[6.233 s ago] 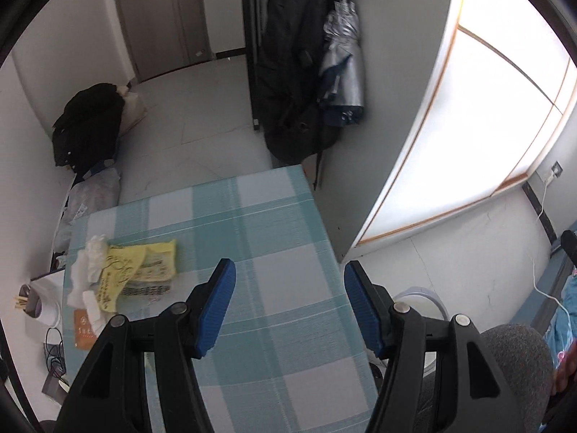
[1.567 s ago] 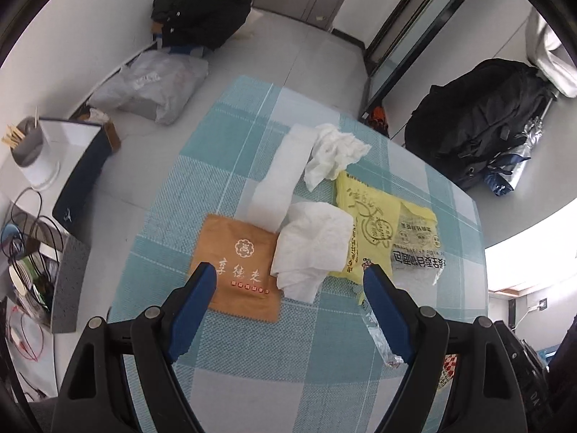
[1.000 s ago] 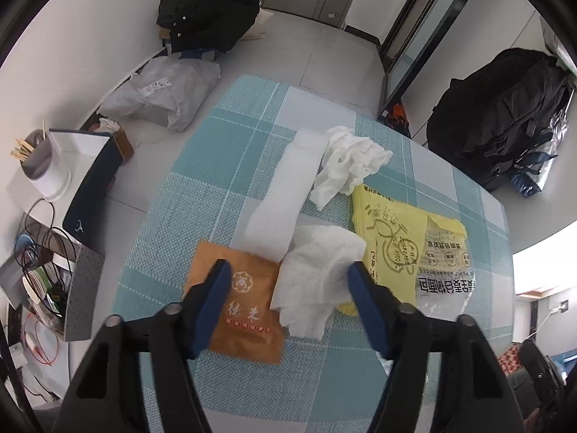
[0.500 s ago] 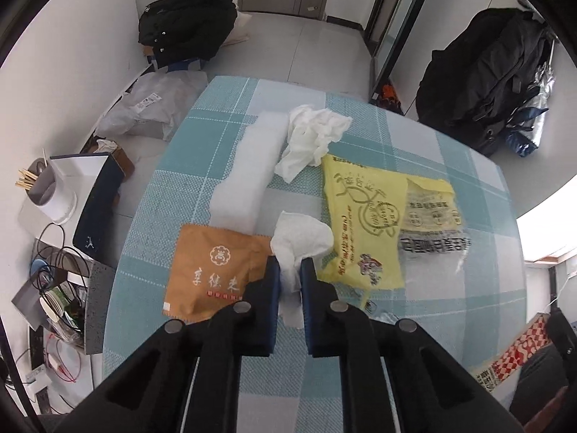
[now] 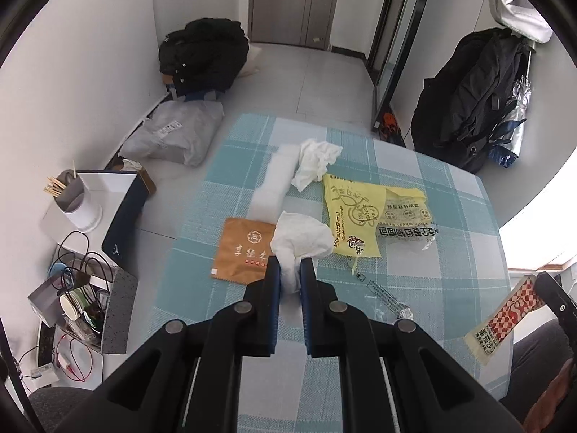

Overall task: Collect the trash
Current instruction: 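Carry the tissue and red-checked wrapper to the white bin with both grippers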

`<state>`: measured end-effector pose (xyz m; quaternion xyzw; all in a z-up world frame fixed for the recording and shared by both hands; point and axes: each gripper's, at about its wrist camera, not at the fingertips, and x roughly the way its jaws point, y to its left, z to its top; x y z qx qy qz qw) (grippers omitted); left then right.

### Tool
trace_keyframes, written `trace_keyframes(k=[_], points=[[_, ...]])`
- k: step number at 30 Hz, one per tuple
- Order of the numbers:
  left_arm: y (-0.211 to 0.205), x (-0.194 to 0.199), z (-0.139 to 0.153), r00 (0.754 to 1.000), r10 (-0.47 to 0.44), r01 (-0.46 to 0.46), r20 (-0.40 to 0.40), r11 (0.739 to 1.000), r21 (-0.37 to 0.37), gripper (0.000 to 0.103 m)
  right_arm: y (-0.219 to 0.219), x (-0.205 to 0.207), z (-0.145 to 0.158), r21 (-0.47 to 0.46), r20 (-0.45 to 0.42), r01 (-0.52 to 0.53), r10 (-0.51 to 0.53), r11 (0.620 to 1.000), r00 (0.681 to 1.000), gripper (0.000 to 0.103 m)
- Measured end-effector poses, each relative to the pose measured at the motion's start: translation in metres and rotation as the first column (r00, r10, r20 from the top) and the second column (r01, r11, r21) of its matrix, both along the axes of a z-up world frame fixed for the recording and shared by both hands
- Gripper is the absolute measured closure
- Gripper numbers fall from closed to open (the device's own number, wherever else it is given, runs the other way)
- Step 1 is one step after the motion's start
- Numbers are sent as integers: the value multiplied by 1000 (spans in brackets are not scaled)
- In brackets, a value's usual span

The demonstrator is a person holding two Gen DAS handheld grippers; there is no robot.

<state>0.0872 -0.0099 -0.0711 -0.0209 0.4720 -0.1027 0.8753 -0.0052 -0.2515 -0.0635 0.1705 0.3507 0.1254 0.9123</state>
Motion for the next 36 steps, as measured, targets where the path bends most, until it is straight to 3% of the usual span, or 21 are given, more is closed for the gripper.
trace_keyframes(k=[13,20,28,36], points=[[8,-40,45,987,-61,78,148,990,-117,96,27,-33,41,-72,45,48,-45,996,998,103],[-16,-47,55,981,-108,130,163,983,-129,96,17,-43,54,-85,81,47,-40,995,996,103],[-93,-28,68,963,-226,248,149,956,-155,96,-54,-44,56,-47,90,140,-135,989,987,103],[-205,-9,68,911,-396,410,112,897,-166,96,-170,-47,59,-81,89,315,-308,946,947,103]])
